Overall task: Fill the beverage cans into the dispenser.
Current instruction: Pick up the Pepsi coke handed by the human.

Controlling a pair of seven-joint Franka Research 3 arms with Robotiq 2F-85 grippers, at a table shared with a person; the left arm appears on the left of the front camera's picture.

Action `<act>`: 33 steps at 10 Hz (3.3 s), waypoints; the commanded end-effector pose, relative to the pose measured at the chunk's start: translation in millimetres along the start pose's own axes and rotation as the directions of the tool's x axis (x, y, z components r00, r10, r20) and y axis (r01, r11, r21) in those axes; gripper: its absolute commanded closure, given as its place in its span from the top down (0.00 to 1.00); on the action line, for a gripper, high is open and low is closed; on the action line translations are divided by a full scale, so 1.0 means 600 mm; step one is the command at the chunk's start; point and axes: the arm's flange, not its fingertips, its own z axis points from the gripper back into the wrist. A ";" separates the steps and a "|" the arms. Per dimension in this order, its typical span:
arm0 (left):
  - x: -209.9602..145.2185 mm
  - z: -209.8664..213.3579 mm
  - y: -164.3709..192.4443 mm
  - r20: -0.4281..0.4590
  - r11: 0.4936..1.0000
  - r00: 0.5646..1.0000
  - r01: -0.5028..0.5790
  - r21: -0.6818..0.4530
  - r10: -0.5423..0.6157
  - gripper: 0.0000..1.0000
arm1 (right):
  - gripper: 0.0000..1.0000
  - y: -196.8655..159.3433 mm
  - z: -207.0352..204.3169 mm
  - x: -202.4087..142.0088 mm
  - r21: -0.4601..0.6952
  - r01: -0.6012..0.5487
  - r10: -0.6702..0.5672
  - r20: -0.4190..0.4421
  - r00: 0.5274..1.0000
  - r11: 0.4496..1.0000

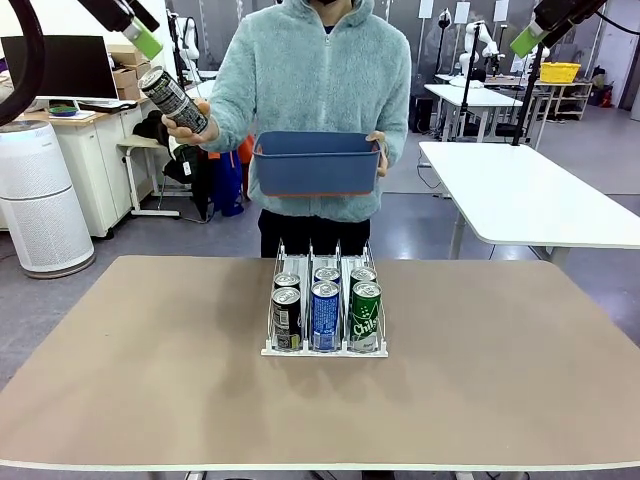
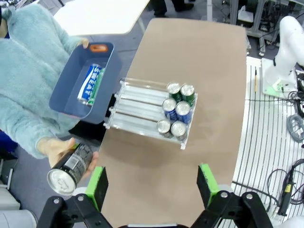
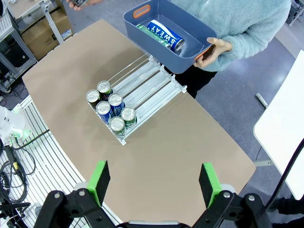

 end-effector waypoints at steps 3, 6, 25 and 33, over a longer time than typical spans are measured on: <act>-0.038 -0.018 0.048 -0.086 0.992 0.996 0.012 0.122 -0.002 1.00 | 1.00 0.000 0.001 0.000 0.000 0.009 -0.009 0.002 1.000 1.000; -0.060 -0.023 0.084 -0.102 0.981 0.995 0.040 0.188 -0.021 1.00 | 1.00 0.000 0.001 0.000 0.000 0.009 -0.009 0.002 1.000 1.000; -0.110 -0.131 0.159 -0.056 0.971 0.985 -0.147 0.189 0.161 1.00 | 1.00 0.000 0.001 0.000 0.000 0.009 -0.009 0.002 1.000 1.000; -0.107 -0.138 0.166 -0.053 0.963 0.981 -0.173 0.209 0.187 1.00 | 1.00 0.000 0.001 0.000 0.000 0.009 -0.009 0.002 1.000 1.000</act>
